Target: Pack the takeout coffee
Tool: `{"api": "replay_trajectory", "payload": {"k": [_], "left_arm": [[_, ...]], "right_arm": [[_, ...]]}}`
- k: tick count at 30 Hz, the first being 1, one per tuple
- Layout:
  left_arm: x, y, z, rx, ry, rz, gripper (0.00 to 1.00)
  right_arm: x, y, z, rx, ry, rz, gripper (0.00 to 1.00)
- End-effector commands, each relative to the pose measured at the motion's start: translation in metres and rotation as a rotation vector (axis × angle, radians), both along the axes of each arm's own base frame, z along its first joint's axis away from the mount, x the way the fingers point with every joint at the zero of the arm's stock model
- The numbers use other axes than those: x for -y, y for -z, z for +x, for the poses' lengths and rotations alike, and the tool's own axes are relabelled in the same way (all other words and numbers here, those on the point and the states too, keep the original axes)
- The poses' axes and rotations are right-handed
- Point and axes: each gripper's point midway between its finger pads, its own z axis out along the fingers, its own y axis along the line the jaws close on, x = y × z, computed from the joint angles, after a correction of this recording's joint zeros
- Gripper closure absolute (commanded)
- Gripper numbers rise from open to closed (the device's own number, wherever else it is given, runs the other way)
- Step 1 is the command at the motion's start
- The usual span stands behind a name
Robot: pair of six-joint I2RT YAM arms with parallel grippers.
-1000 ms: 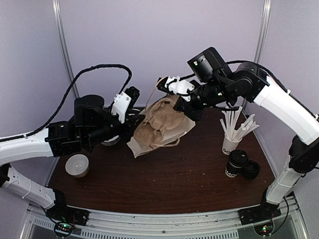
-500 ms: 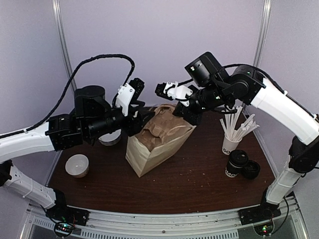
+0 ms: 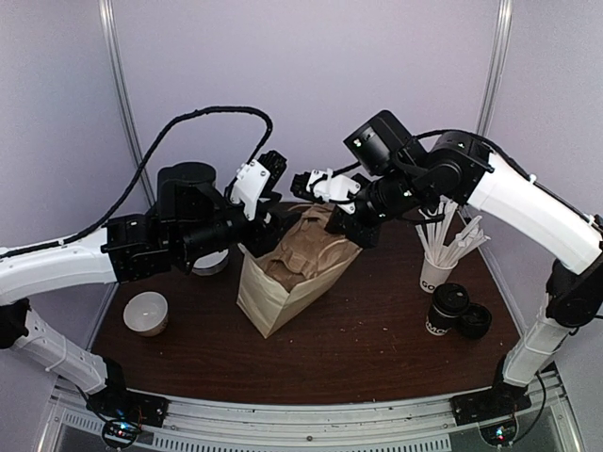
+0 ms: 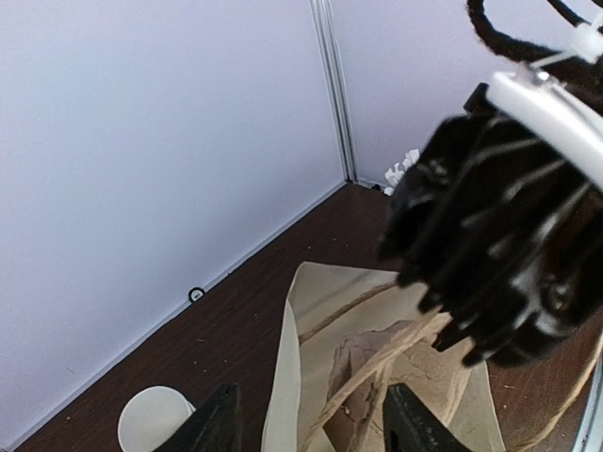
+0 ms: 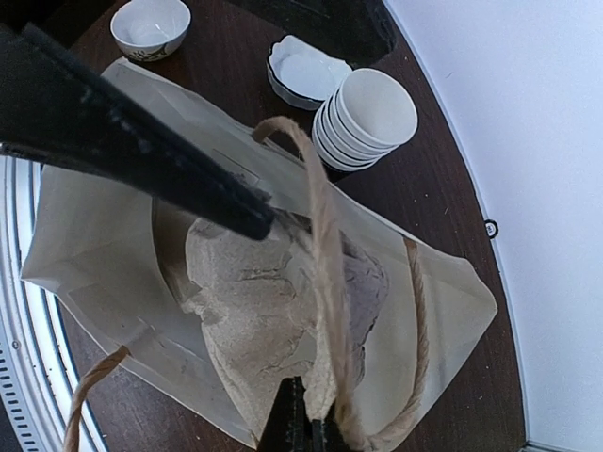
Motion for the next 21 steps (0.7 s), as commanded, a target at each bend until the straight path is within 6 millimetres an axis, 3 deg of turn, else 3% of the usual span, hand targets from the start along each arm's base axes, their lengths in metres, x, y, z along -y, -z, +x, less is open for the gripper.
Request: {"api": "replay_trajectory", "payload": {"k": [1,9,17,21], "left_arm": [[-0.013,-0.032,0.01,0.087,-0.07,-0.036,0.44],[-0.033,-0.023,0.024,0.075,-0.137,0.007,0.43],[-0.06,-0.017,0.028,0.04,-0.184,0.001,0.29],[-0.068,-0.022,0.024,0.044,-0.181,-0.009,0.27]], "right_arm": [[0.009,-0.047,-0.007,0.07,-0.025,0.09,1.0],[0.019,-0.078,-0.012,0.142,-0.058,0.106,1.0],[0.025,-0.096,-0.014,0.178,-0.068,0.127,1.0],[0.031,-0.113,-0.005,0.213,-0.032,0.152,1.0]]}}
